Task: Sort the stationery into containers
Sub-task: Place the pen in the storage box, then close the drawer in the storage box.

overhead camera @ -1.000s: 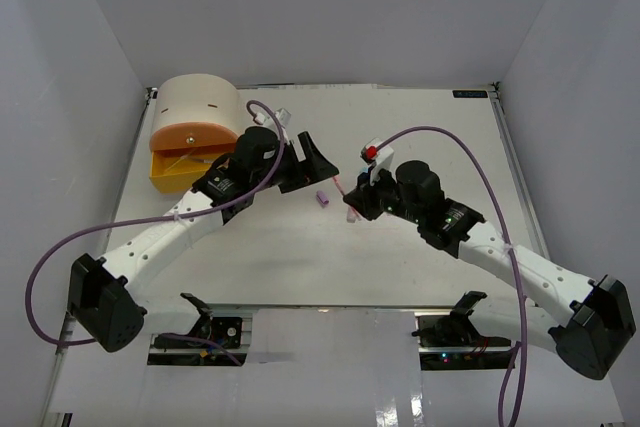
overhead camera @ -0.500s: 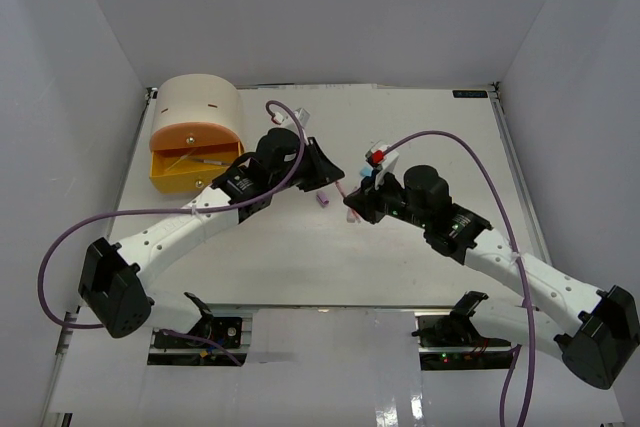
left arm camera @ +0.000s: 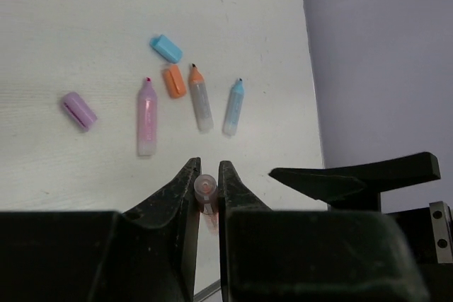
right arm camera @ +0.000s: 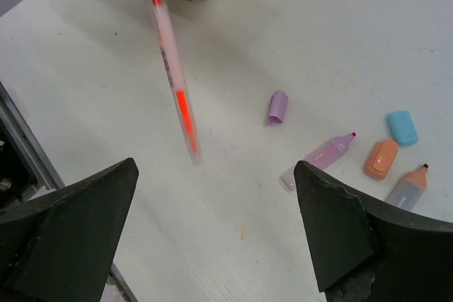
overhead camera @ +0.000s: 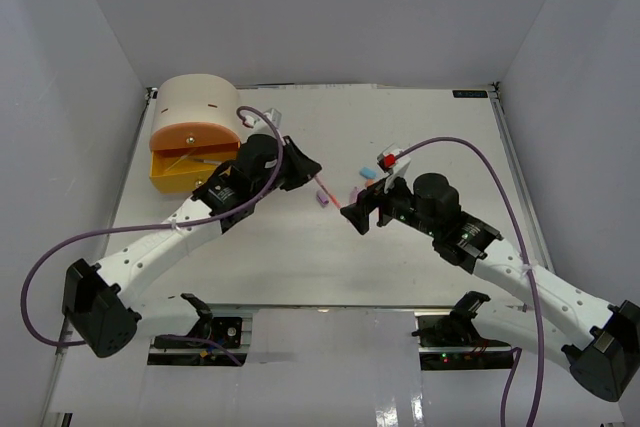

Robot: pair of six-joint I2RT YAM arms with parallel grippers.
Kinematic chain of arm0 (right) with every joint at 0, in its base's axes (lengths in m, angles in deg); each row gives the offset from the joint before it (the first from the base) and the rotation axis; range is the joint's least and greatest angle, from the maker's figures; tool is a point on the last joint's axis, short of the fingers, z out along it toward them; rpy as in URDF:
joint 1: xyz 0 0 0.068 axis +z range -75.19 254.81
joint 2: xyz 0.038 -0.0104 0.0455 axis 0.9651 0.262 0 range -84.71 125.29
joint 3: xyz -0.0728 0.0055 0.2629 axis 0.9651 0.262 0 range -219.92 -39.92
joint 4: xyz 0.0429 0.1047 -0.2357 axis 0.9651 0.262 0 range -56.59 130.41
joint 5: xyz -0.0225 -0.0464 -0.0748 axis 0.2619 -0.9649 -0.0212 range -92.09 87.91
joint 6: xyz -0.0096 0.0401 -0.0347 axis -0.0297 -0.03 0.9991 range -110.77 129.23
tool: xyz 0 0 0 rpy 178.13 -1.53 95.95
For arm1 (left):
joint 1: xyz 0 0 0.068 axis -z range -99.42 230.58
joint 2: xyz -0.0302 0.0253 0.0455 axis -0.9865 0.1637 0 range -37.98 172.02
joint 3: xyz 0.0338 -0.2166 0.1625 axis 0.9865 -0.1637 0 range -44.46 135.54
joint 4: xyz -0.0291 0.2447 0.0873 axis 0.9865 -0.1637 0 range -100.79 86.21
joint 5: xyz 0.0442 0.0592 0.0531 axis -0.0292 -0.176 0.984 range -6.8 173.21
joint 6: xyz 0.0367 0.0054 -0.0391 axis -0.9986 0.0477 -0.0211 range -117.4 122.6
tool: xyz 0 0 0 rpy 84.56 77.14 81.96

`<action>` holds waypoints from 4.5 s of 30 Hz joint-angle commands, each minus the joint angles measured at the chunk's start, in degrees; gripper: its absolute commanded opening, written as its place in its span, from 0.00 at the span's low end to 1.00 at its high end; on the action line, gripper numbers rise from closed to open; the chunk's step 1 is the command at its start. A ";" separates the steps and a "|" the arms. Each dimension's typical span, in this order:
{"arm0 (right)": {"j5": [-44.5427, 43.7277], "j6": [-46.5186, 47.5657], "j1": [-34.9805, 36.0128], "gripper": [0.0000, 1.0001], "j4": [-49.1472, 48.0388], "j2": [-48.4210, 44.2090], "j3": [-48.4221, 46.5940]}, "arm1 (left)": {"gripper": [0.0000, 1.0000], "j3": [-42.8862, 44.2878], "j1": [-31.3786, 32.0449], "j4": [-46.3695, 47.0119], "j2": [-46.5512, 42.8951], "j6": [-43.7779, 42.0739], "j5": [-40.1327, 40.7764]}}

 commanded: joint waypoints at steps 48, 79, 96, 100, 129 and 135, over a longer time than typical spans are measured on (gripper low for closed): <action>-9.04 -0.56 -0.04 0.90 3.46 -17.04 12.12 | 0.89 -5.17 -51.44 -1.79 -11.16 -11.79 6.94; -9.30 -0.30 0.05 0.90 2.58 -18.63 15.81 | 0.86 -25.55 -50.56 6.71 -20.40 -27.81 -7.65; -9.48 0.14 0.05 0.90 1.62 -18.54 16.69 | 0.85 -24.49 -50.56 22.09 -10.47 -24.90 -8.44; -9.57 0.14 -0.04 0.90 1.62 -18.71 16.78 | 0.86 -24.23 -50.56 25.17 -7.48 -25.35 -8.27; -8.95 -0.21 -0.03 0.90 1.88 -20.56 17.22 | 0.97 -25.90 -50.56 28.53 -8.96 -22.36 -9.23; -8.78 -0.13 -0.04 0.90 1.70 -21.09 17.22 | 0.96 -29.67 -51.35 19.21 -18.01 -13.32 -9.40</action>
